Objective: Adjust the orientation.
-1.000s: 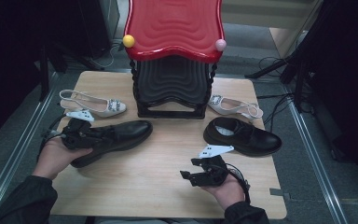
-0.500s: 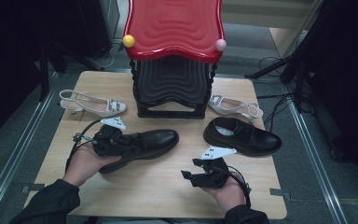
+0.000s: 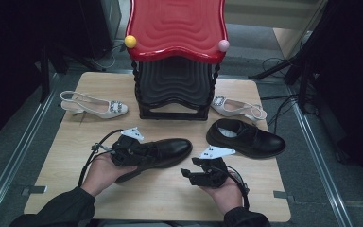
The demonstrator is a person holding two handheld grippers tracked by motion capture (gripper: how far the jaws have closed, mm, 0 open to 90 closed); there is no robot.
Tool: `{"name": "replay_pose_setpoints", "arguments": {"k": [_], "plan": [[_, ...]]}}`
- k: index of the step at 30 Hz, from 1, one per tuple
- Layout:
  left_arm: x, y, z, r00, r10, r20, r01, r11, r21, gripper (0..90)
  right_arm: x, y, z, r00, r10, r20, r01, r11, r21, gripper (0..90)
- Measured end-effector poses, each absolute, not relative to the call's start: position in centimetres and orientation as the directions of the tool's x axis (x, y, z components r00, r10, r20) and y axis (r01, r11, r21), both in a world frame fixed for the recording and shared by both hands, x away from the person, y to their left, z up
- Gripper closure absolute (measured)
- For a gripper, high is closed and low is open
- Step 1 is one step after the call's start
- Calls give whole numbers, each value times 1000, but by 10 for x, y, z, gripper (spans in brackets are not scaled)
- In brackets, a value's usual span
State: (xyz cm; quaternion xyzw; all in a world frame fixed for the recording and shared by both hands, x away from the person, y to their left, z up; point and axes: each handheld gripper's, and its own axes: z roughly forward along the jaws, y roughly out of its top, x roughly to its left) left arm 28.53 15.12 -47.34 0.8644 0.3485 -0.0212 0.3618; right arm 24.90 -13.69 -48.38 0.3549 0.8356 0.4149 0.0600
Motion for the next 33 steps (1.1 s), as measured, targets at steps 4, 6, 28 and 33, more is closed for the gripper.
{"name": "replay_pose_setpoints", "arguments": {"k": [4, 6, 28, 33], "plan": [[285, 152, -474, 758, 578, -304, 622, -499, 603, 780, 253, -134, -486, -731, 655, 192, 550, 398, 735, 459], [284, 154, -474, 761, 584, -281, 613, -508, 605, 747, 254, -133, -487, -728, 658, 193, 553, 397, 733, 474], [283, 245, -433, 710, 657, -253, 645, -464, 607, 899, 259, -95, -492, -715, 647, 263, 602, 380, 702, 823], [289, 256, -446, 691, 685, -231, 659, -465, 590, 900, 260, -85, -494, -717, 646, 261, 597, 375, 709, 900]]}}
